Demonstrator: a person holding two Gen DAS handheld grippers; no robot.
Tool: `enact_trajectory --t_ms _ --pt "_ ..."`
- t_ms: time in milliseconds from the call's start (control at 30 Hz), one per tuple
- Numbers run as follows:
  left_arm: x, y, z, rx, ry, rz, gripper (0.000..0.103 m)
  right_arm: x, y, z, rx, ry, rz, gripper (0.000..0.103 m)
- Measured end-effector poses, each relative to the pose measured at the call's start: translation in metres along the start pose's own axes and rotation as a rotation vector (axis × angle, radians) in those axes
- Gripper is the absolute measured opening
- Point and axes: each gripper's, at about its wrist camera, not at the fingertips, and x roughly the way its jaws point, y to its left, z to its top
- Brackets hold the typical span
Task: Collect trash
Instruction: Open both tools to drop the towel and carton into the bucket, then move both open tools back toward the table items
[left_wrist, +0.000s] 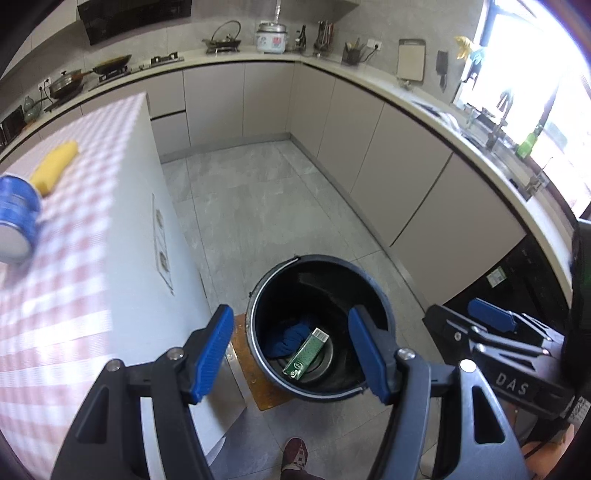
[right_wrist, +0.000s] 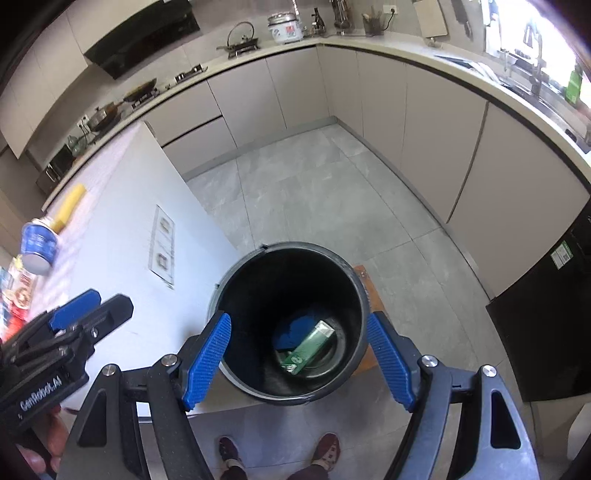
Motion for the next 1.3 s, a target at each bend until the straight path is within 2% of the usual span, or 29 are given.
enact_trajectory --t_ms 200,533,933,1300 --pt "-0.042 0.026 0.004 0.0 -0.057 -0.006 0.066 -0.047 0.035 0.001 0.008 -0.068 0.004 0.081" --pt "-0.101 0.099 -0.007 -0.036 -0.119 0.047 0.069 -0.091 0.137 -0.008 -0.059 -0.146 0.054 0.084" --pt "-0.143 0.221 -0.033 -0.131 -0.171 0.151 0.072 -0.086 0.275 -0.021 -0.156 -0.165 0.133 0.084" --pt "-0.157 0.312 -0.056 -0.192 -0.171 0.207 0.072 -0.067 0.368 -0.037 -0.217 -0.162 0.154 0.084"
